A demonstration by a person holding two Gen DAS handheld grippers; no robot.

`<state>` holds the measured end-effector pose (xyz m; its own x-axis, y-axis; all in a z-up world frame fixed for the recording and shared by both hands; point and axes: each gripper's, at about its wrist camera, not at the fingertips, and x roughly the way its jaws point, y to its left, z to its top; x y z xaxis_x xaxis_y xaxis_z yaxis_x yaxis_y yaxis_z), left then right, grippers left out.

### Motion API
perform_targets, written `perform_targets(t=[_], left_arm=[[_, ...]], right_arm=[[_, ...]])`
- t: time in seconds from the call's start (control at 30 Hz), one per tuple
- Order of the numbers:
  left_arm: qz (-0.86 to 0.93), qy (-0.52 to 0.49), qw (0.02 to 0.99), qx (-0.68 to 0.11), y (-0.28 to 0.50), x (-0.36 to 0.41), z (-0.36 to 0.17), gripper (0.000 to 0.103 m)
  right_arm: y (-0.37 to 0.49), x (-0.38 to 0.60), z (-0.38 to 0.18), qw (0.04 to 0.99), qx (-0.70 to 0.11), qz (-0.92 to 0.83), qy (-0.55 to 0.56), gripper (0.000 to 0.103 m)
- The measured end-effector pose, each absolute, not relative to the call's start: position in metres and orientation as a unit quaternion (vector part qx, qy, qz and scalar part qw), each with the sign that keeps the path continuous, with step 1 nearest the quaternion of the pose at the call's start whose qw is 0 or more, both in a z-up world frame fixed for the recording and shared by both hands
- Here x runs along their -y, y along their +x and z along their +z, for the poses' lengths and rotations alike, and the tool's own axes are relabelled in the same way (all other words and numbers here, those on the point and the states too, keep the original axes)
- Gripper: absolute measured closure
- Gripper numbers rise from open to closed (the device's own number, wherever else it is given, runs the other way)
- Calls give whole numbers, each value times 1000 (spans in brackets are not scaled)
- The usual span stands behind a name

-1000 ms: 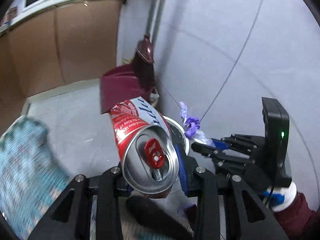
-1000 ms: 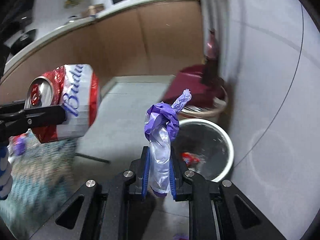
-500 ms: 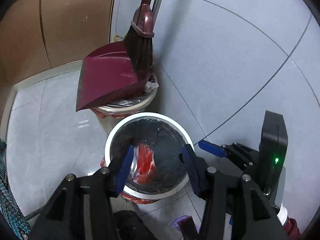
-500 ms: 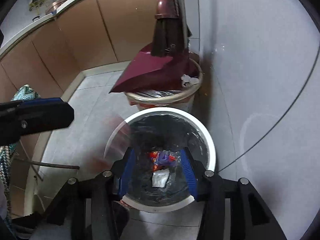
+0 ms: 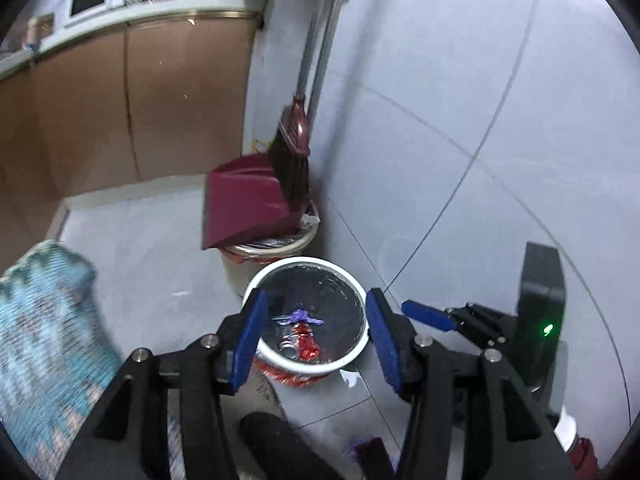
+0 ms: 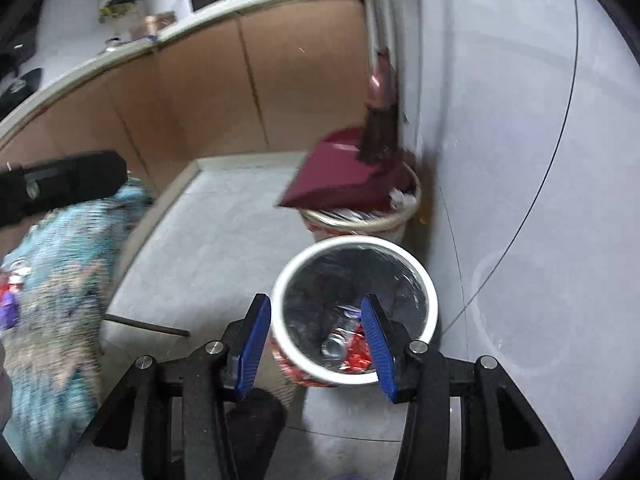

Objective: Collect trash
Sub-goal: 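Grasp the clear plastic bag with left tool while right tool grasps purple wrapper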

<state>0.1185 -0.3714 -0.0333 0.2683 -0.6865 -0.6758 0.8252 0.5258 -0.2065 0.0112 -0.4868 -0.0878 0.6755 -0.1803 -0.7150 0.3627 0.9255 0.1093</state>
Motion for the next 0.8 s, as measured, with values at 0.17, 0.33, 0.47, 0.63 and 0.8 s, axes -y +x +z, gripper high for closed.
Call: perform_targets(t=[0.17, 0.33, 0.47, 0.63, 0.8], left_arm=[[-455, 64, 819, -344, 90, 286, -2, 54], [-410, 43, 848, -332, 74, 196, 9, 53], [-359, 30, 871, -333, 68, 121, 4, 53], [-286, 27, 898, -333, 62, 51, -8, 53], [-226, 10, 907, -356, 69, -9, -29, 53]], right_arm=[[-13, 432, -37, 928, -342, -110, 95, 59], [-19, 366, -5, 941, -327, -56, 65, 59], [-12, 322, 7, 944, -326, -15, 51, 59], [6, 269, 6, 941, -334, 36, 40, 59], [28, 226, -5, 932, -351, 84, 30, 59]])
